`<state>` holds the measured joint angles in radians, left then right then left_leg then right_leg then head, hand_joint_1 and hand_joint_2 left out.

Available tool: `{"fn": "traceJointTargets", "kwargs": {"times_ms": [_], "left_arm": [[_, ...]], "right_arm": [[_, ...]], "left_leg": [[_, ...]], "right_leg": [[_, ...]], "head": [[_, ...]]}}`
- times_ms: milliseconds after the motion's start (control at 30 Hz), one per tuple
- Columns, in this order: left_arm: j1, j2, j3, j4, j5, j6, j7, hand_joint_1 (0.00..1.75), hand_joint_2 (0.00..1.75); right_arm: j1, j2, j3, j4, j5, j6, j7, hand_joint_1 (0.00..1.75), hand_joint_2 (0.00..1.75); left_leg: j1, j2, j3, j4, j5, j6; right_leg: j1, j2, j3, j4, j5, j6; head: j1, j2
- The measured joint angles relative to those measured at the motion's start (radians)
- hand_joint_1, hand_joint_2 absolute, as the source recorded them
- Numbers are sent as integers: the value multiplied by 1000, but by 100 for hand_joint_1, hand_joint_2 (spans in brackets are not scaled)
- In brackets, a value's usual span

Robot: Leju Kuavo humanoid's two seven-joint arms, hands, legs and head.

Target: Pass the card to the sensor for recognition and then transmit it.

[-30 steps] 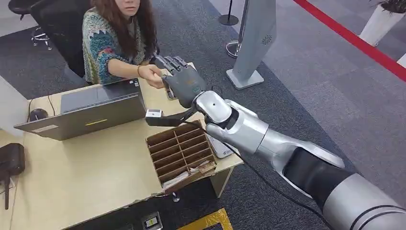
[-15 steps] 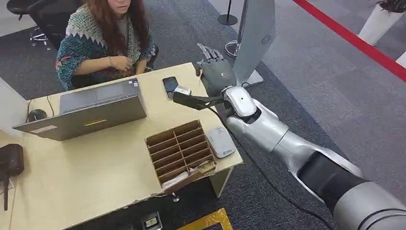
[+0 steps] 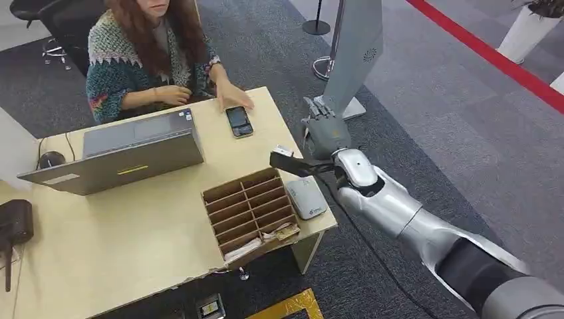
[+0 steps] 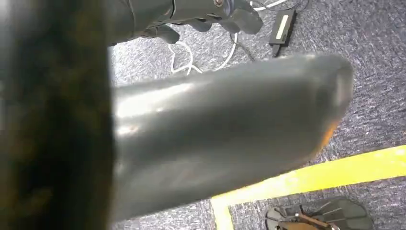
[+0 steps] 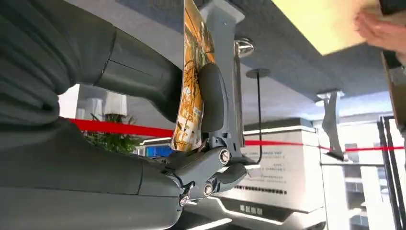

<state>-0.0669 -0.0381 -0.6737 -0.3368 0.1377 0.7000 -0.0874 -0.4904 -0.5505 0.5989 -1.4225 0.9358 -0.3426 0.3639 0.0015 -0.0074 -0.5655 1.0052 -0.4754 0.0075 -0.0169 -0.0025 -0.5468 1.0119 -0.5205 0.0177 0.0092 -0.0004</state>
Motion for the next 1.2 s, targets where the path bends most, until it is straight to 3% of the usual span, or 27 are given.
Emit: {"fn": "traceJointTargets", "kwargs": {"times_ms": [833, 1200], "left_arm": [[6, -5, 34, 3, 33, 0, 30, 0, 0], [6, -5, 33, 3, 38, 0, 31, 0, 0]], "right_arm": [[222, 11, -8, -4, -65, -7, -37, 175, 175], [265, 31, -10, -4, -71, -16, -37, 175, 175]], "left_leg": [[0, 0, 0, 0, 0, 0], [0, 1, 1, 0, 0, 0]], "right_leg": [[0, 0, 0, 0, 0, 0], [0, 0, 0, 0, 0, 0]], "head": [[0, 0], [0, 0]]}}
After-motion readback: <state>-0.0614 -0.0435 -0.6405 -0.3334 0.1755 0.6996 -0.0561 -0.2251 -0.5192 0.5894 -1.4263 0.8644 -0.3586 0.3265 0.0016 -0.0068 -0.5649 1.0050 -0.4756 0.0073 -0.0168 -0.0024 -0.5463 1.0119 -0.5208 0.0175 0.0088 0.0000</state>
